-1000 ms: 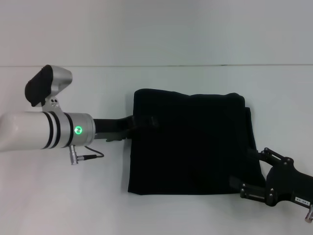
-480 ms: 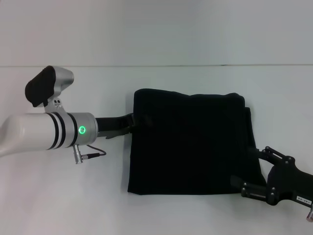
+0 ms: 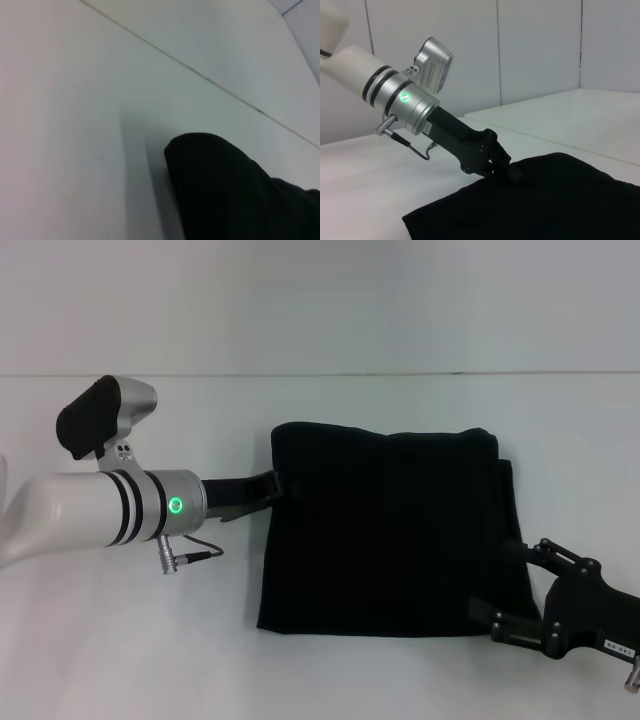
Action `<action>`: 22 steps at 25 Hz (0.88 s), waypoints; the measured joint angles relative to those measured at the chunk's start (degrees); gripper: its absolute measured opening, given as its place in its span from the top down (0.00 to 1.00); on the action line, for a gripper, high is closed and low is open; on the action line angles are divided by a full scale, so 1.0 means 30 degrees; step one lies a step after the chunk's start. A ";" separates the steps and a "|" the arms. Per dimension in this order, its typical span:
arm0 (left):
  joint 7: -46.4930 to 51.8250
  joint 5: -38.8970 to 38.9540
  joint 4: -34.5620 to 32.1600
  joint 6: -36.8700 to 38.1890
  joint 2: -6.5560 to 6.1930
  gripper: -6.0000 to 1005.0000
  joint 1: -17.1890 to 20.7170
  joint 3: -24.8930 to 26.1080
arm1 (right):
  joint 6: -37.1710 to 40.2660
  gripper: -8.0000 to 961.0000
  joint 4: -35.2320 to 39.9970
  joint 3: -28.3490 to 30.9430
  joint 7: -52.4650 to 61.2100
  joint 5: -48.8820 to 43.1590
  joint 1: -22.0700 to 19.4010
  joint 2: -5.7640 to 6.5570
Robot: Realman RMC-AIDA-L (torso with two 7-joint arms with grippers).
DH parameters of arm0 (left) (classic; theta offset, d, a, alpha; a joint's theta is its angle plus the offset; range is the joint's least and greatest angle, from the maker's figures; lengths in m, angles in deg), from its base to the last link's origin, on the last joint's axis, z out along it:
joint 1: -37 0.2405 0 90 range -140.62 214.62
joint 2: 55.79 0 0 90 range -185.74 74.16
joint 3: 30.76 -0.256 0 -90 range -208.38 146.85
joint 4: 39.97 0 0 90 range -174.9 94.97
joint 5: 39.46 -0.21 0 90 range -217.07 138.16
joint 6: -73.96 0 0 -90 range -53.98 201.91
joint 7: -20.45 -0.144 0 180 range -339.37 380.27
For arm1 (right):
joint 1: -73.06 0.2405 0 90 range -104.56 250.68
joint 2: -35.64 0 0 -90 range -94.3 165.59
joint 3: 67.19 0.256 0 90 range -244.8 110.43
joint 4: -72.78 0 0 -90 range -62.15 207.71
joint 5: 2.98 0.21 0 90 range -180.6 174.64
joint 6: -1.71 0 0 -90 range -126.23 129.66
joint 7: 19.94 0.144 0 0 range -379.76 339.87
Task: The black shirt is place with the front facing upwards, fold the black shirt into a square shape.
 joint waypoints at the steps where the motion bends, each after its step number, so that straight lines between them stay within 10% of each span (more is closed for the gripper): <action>1: -0.0006 0.0080 -0.0002 -0.0153 0.0017 0.81 0.0033 0.0040 | 0.0000 0.01 0.0000 0.0015 0.0001 0.0006 0.0004 -0.0010; 22: -0.2076 0.6681 -0.0044 0.1615 -0.0552 0.93 0.3159 0.1549 | -0.0073 0.02 -0.0115 0.1194 -0.0179 0.0027 0.0479 -0.0039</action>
